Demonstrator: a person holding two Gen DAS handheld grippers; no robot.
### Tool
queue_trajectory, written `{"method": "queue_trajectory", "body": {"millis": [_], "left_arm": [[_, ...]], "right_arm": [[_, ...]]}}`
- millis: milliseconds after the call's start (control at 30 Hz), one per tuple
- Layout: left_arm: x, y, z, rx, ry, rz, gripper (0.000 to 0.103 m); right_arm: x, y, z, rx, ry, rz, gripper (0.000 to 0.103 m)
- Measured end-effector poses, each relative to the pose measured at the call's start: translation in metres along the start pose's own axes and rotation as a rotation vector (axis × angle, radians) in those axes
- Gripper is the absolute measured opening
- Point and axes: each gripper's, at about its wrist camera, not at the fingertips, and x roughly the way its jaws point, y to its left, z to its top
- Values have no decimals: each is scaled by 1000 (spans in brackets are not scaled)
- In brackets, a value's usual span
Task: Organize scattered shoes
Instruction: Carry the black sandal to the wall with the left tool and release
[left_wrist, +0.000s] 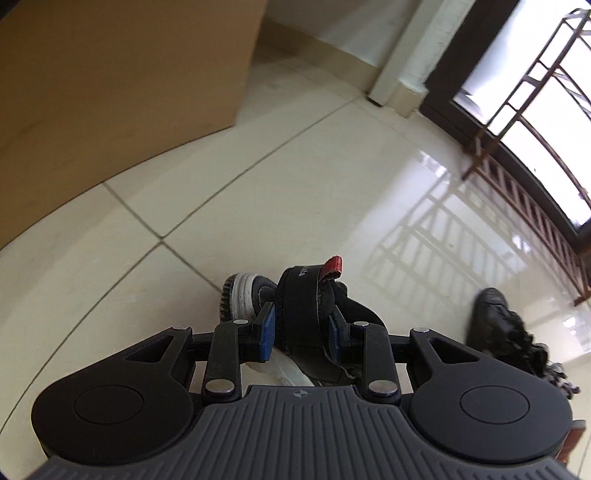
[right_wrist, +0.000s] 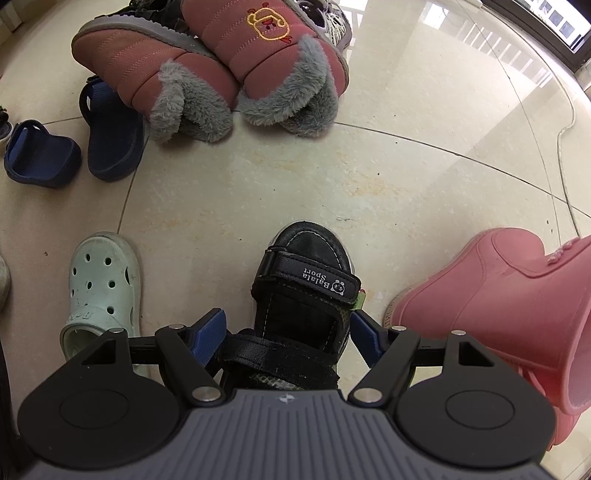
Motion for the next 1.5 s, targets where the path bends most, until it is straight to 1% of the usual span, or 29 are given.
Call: {"method": "queue_trajectory", "body": {"millis": [33, 167, 233, 333, 467, 600, 733, 867, 1167, 1367, 1500], "left_arm": [[3, 3, -4, -5, 2, 16, 31], [7, 14, -10, -39, 24, 27, 31], [8, 18, -16, -24, 43, 44, 31], [13, 25, -27, -24, 99, 57, 31], [23, 34, -51, -24, 180, 69, 31], [25, 33, -68, -18, 217, 71, 32], [25, 30, -80, -6, 254, 61, 32], [24, 22, -92, 28, 295, 51, 32], [24, 9, -113, 33, 370, 4, 32], [29, 5, -122, 65, 406, -29, 32], [32, 1, -126, 88, 417, -36, 34]], "right_arm": [[0, 0, 0, -1, 1, 0, 80], [3, 0, 1, 1, 9, 2, 80], [4, -1, 0, 3, 13, 2, 80], [5, -3, 0, 14, 17, 4, 80], [6, -6, 0, 19, 17, -2, 80], [3, -10, -1, 29, 14, -11, 80], [1, -15, -4, 40, 13, -17, 80], [-1, -17, -6, 44, 11, -19, 80], [-2, -15, -7, 40, 16, -4, 80], [-14, -10, -19, 36, 33, 22, 80], [-21, -6, -30, 13, 53, 20, 80]]}}
